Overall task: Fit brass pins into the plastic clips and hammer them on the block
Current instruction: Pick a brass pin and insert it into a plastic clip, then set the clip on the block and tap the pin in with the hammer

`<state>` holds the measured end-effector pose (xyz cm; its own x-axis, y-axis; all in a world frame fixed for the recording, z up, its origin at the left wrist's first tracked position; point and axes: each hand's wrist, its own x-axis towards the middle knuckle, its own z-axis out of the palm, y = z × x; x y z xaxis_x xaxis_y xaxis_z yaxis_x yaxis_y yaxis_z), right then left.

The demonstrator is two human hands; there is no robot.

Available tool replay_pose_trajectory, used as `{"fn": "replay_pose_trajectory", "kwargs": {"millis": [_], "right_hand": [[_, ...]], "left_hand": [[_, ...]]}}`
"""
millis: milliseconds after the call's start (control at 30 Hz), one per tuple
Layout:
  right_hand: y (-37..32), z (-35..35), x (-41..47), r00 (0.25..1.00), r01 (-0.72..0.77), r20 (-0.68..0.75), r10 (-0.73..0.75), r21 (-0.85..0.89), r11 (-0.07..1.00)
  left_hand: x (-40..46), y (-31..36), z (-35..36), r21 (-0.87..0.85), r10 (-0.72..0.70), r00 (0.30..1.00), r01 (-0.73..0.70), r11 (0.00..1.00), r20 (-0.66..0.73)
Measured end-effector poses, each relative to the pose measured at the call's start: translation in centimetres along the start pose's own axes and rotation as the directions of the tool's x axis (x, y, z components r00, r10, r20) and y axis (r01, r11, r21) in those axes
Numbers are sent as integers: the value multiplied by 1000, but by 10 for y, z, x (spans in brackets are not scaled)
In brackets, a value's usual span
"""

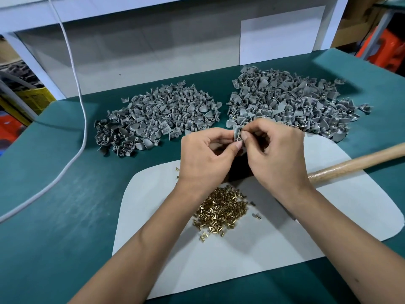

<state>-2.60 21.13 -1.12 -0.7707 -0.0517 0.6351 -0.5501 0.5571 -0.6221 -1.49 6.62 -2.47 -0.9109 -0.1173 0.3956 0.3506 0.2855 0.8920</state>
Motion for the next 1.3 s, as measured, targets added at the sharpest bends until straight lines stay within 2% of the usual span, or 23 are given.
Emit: {"fn": "replay_pose_trajectory", "kwargs": {"millis": [100, 233, 333, 400, 467, 500, 533, 633, 733, 767, 833, 933, 1033, 1167, 1233, 1300], "right_hand": [[4, -7, 7, 991, 13, 131, -19, 43, 999], [15, -31, 21, 929, 6, 368, -29, 63, 998], [30, -65, 33, 870, 32, 492, -23, -10, 999], [39, -88, 39, 739, 35, 673, 25, -76, 996], [46, -100, 37, 556, 35, 821, 132, -182, 983], [47, -101, 33, 490, 35, 852, 184, -230, 973], [49, -99, 28, 461, 44, 860, 220, -270, 962], [49, -91, 20, 482, 95, 842, 242, -325, 941], [46, -99, 25, 442, 36, 873, 208, -250, 968], [45, -104, 28, 449, -25, 875, 179, -187, 982], [40, -109, 35, 535, -167, 839, 95, -6, 986], [28, -101, 44, 721, -150, 692, -6, 164, 975], [19, -77, 45, 809, -59, 587, 25, 38, 998], [9, -53, 39, 803, 70, 593, 58, -190, 979], [6, -52, 39, 829, 97, 559, 20, -179, 979], [5, -52, 38, 893, 98, 448, -36, -114, 989]], "left_hand": [[2, 3, -6, 67, 36, 999, -37, 997, 16], [6, 0, -14, 200, 93, 995, -83, 976, -38], [12, -4, -22, 405, 218, 976, -197, 893, -8], [15, -9, -26, 480, 258, 962, -266, 836, 85], [16, -11, -28, 488, 215, 964, -264, 832, 153], [16, -11, -29, 476, 183, 969, -242, 845, 167], [15, -12, -30, 451, 153, 973, -215, 866, 171], [14, -12, -34, 359, 94, 982, -148, 922, 162], [13, -12, -35, 324, 36, 984, -92, 942, 175], [14, -11, -35, 308, 10, 984, -66, 949, 180], [14, -11, -35, 260, -33, 984, -14, 965, 178], [13, -11, -34, 194, -63, 980, 26, 981, 187], [12, -11, -31, 204, -57, 976, 13, 979, 211], [13, -11, -30, 198, -93, 975, 52, 979, 203], [13, -12, -29, 168, -123, 972, 89, 982, 200], [13, -12, -30, 148, -149, 968, 120, 982, 203]]}}
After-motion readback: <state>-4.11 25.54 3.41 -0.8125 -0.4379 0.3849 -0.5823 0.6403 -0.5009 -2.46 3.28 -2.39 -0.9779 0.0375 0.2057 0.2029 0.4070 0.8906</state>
